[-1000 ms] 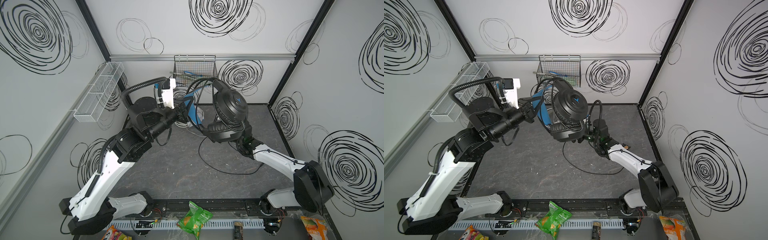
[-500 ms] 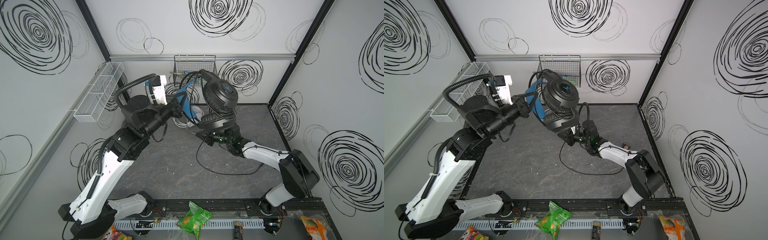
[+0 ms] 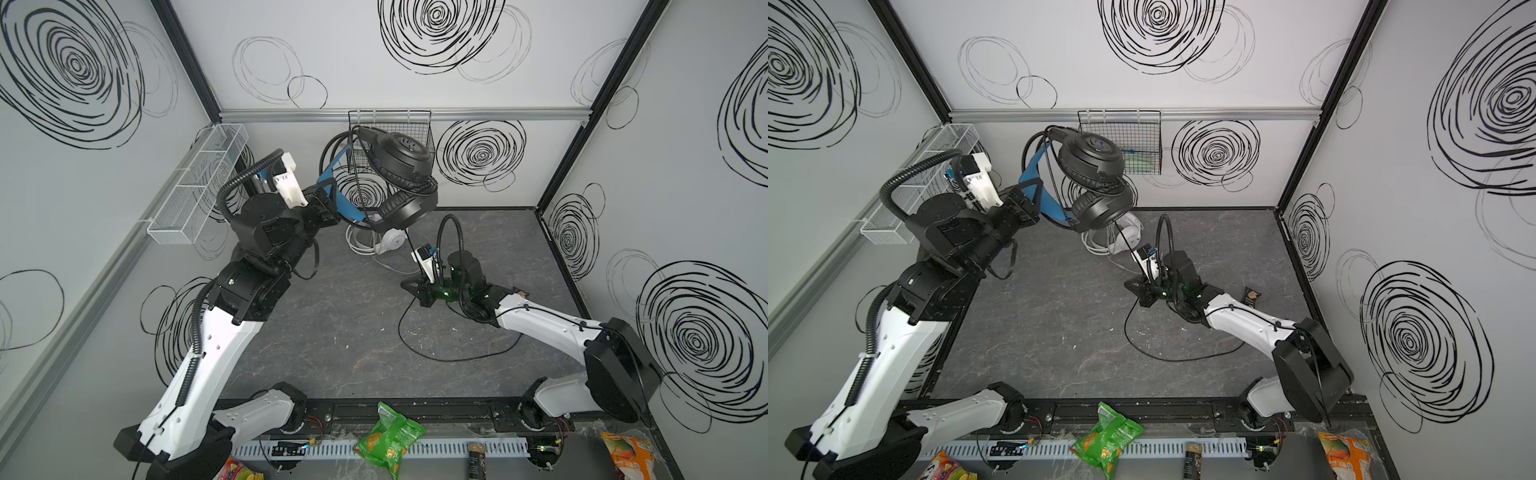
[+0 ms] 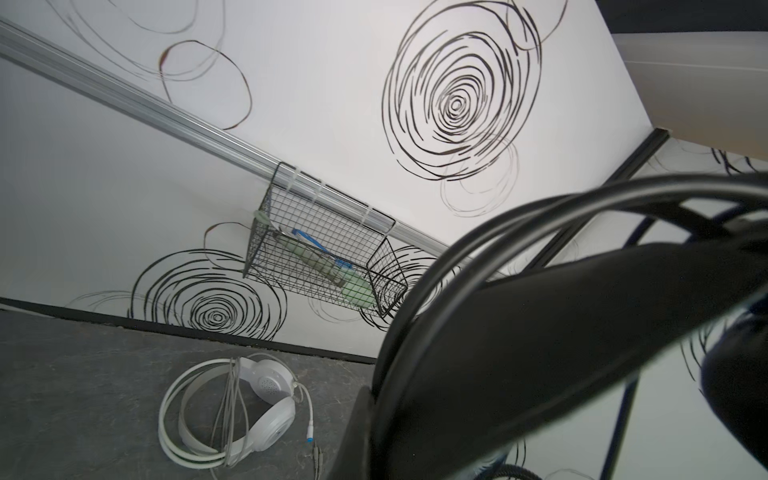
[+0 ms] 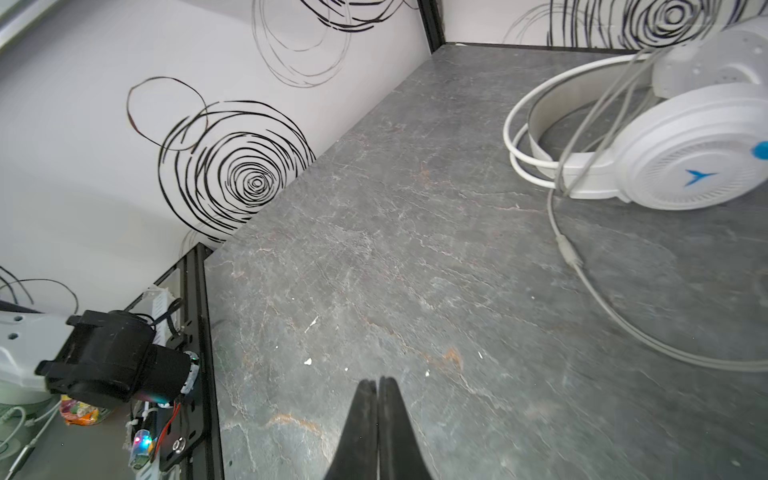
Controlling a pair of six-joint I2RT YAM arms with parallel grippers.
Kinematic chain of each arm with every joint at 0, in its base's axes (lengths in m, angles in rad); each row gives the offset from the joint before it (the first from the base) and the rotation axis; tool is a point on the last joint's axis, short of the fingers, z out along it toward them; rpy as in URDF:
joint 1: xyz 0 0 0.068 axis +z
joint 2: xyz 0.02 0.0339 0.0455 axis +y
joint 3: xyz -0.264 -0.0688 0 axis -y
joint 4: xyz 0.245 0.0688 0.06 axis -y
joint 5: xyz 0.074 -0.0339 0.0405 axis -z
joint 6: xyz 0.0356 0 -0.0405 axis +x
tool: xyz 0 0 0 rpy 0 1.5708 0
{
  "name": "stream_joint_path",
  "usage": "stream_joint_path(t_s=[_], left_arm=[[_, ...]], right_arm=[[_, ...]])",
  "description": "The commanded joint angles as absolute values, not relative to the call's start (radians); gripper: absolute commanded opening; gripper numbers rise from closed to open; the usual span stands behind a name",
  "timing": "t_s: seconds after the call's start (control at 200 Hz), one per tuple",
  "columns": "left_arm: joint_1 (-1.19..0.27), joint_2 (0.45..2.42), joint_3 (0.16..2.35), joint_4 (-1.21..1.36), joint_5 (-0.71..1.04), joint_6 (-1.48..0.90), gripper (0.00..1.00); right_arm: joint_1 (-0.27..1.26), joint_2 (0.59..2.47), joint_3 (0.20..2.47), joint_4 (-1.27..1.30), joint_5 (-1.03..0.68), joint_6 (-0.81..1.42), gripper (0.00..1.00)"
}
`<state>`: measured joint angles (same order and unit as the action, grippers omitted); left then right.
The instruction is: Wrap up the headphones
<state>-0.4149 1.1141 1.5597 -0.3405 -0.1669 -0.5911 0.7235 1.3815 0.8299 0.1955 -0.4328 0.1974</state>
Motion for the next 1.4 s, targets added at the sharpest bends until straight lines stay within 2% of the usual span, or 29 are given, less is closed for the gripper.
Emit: stream_joint_path(t_s=[0.0,0.185,0.465,0.69,0.966,1.291,1.396], left_arm=[[-0.376,1.113,1.585,-0.213,-0.265,-0.678,0.00],[-0.353,1.153,1.585,-0.203,-0.314,-0.712,0.00],[-0.320,1.202,1.532,-0.143,-0.280,-0.793,0.00],[-0.345,1.212,1.426,-0.160,-0.435,-0.626,0.00],[-0.463,1.187,1.247,-0.121,-0.698,-0.283,0.00],[-0.607,1.105,1.125,-0.149,-0.729,0.082,0.00],[-0.635,1.074,1.097,-0.188,-0.686,0.146,0.00]], right_arm=[[0.774,1.313,0.801,0.020,-0.342,0.112,0.00],[0.917,1.269,0.813,-0.116,-0.225,0.010,0.00],[1.165,1.356,0.951,-0.276,-0.075,-0.099,0.00],[1.244,1.360,1.120,-0.397,0.018,-0.163,0.00],[1.252,1.362,1.336,-0.555,0.131,-0.176,0.00],[1.119,1.402,1.504,-0.763,0.189,-0.254,0.00],[1.080,1.411,1.532,-0.804,0.223,-0.305,0.00]])
